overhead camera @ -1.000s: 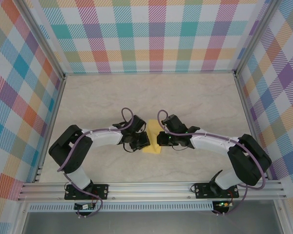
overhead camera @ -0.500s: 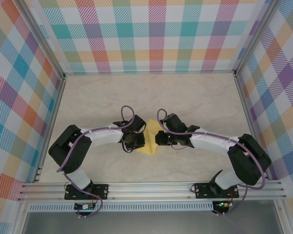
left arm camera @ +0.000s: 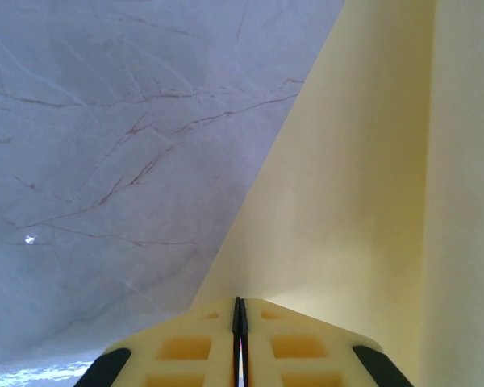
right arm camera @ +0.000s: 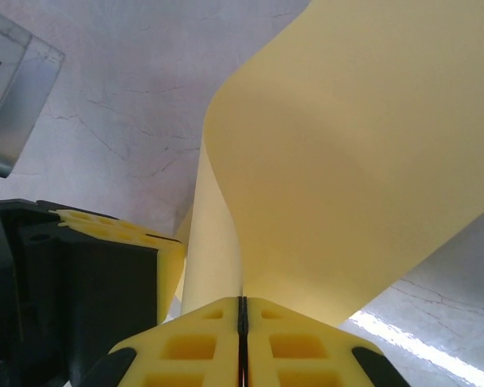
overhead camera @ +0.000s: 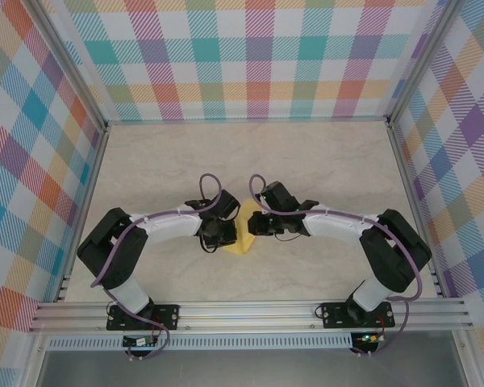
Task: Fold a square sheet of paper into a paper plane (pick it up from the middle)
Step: Fold the triangle a second time at the center of the table.
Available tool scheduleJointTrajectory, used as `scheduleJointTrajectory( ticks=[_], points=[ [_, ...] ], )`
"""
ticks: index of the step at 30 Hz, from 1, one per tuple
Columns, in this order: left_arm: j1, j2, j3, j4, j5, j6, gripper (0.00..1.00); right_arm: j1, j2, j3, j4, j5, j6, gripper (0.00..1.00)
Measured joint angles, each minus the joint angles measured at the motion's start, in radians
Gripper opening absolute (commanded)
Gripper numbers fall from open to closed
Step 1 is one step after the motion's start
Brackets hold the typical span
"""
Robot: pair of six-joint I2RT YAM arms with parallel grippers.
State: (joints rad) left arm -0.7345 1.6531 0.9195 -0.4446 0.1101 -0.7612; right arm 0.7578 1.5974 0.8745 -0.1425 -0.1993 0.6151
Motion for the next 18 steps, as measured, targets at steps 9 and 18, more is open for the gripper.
scheduleJointTrajectory(
  ticks=[9,18],
  points=[
    [0.0,-0.038,-0.001,0.01,0.009,0.0,0.12,0.0,0.02,0.003,-0.055,0.006,-0.031,0.09],
    [0.0,-0.032,-0.008,0.045,0.048,0.0,0.12,0.0,0.074,0.059,-0.114,0.042,-0.056,0.1]
  ],
)
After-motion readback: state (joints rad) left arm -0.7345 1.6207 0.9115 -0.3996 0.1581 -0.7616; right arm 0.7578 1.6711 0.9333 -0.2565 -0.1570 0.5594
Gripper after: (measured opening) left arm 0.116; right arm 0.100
